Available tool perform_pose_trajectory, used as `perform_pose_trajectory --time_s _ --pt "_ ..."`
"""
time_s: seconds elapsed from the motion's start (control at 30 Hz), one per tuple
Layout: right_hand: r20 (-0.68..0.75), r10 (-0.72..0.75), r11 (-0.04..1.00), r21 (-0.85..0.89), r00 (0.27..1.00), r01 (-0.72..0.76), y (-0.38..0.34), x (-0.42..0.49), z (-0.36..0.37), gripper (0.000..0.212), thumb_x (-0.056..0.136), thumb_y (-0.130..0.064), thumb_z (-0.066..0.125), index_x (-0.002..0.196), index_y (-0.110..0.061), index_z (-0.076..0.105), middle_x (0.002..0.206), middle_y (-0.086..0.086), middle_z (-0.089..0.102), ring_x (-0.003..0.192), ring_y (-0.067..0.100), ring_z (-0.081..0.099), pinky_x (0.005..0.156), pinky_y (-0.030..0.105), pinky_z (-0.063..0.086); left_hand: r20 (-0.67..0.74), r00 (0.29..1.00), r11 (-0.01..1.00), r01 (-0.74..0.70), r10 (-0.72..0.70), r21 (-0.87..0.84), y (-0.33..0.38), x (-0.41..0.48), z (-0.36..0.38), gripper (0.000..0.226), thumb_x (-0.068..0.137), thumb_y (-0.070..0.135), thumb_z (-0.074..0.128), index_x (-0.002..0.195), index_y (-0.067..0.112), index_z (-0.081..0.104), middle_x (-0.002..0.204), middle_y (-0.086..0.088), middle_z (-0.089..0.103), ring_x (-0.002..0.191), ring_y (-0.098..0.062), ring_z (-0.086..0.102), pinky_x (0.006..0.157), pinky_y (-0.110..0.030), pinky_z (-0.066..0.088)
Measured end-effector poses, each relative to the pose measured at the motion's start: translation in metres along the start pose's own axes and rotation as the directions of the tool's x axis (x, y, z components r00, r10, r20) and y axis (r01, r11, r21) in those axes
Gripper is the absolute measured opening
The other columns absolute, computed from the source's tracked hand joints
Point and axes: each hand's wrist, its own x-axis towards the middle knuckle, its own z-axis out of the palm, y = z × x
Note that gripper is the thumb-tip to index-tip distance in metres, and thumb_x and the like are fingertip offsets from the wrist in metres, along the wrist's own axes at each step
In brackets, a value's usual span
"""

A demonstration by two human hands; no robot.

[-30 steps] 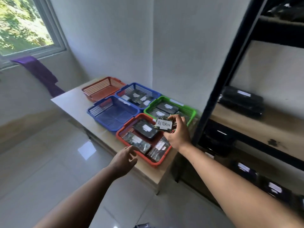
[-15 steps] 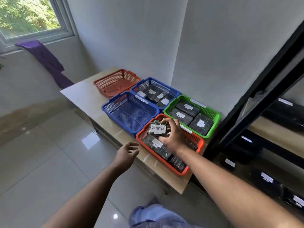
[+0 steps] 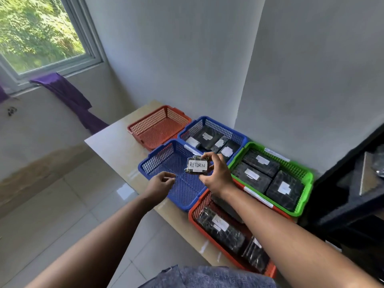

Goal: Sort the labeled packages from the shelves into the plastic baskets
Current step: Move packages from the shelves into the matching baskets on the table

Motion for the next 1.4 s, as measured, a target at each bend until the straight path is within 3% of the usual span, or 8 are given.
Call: perform_pose_trajectory --time_s 0.1,0.33,0.5,0.83,1.0,1.17,1.27,1.4 --pt "-0.016 0.020 1.000 0.003 1.000 -0.020 -0.002 0.034 0.006 0.058 0.071 -0.017 0.078 0.116 -0.044 0.053 0.118 -0.009 0.048 0.095 0.013 0.067 0.077 0.033 0.064 0.008 1.000 0.999 -0.008 0.008 -0.037 0.017 0.025 -0.008 0.013 0.108 0.033 0.061 0.114 0.026 0.070 0.109 -0.002 0.074 0.098 -0.018 0.071 0.077 -0.030 0.054" --pt "-0.040 0.056 0.998 -0.013 0.998 -0.056 -0.007 0.078 0.027 0.058 0.072 -0.017 0.084 0.118 -0.038 0.055 0.117 -0.004 0.052 0.091 0.000 0.063 0.066 0.009 0.053 0.130 0.989 0.979 0.088 -0.065 -0.182 0.033 0.073 -0.025 0.038 0.107 0.052 0.053 0.121 0.021 0.070 0.121 -0.003 0.074 0.102 -0.021 0.068 0.087 -0.036 0.055" --pt "-0.111 0.167 0.986 0.011 0.980 -0.167 0.013 0.092 0.042 0.060 0.067 -0.020 0.083 0.115 -0.043 0.054 0.121 -0.002 0.053 0.096 0.011 0.066 0.080 0.032 0.062 0.290 0.956 0.964 0.123 -0.050 -0.238 0.049 0.135 -0.026 0.048 0.105 0.061 0.049 0.122 0.024 0.075 0.123 0.002 0.076 0.111 -0.024 0.070 0.102 -0.046 0.054" --pt "-0.261 0.353 0.933 0.025 0.899 -0.359 0.024 0.130 0.066 0.064 0.069 -0.019 0.089 0.113 -0.049 0.054 0.120 -0.012 0.058 0.106 0.010 0.067 0.090 0.043 0.059 0.624 0.780 0.989 0.044 0.052 -0.139 0.080 0.240 -0.025 0.041 0.104 0.050 0.062 0.122 0.016 0.076 0.108 0.001 0.078 0.085 -0.013 0.070 0.077 -0.029 0.055" --pt "-0.325 0.425 0.888 -0.033 0.845 -0.460 0.022 0.136 0.090 0.064 0.066 -0.024 0.088 0.113 -0.048 0.052 0.119 -0.016 0.054 0.102 0.007 0.065 0.089 0.048 0.057 0.734 0.676 0.998 -0.054 0.059 -0.031 0.077 0.289 -0.024 0.067 0.075 0.076 0.074 0.108 0.018 0.082 0.097 0.002 0.080 0.088 -0.019 0.071 0.082 -0.038 0.057" --pt "-0.364 0.458 0.851 -0.083 0.811 -0.518 0.023 0.139 0.103 0.066 0.067 -0.024 0.094 0.114 -0.043 0.052 0.115 -0.014 0.053 0.094 -0.004 0.060 0.081 0.038 0.056 0.794 0.606 0.994 -0.101 0.035 0.033 0.077 0.317 -0.017 0.041 0.098 0.053 0.070 0.111 0.016 0.081 0.107 -0.007 0.082 0.107 -0.026 0.075 0.095 -0.042 0.062" --pt "-0.367 0.478 0.835 -0.091 0.798 -0.542 0.029 0.145 0.103 0.067 0.067 -0.024 0.092 0.115 -0.045 0.050 0.115 -0.016 0.052 0.095 0.001 0.062 0.080 0.042 0.057 0.806 0.592 0.991 -0.123 0.029 0.054 0.083 0.326 -0.011 0.036 0.100 0.047 0.070 0.110 0.014 0.080 0.103 -0.007 0.082 0.104 -0.026 0.077 0.092 -0.038 0.064" --pt "-0.336 0.479 0.843 -0.084 0.811 -0.532 0.044 0.157 0.095 0.069 0.072 -0.018 0.090 0.121 -0.044 0.050 0.121 -0.012 0.053 0.102 0.008 0.063 0.084 0.037 0.057 0.816 0.577 0.986 -0.149 0.026 0.074 0.092 0.338 -0.001 0.034 0.103 0.042 0.067 0.114 0.012 0.078 0.103 -0.004 0.082 0.106 -0.025 0.077 0.091 -0.032 0.063"
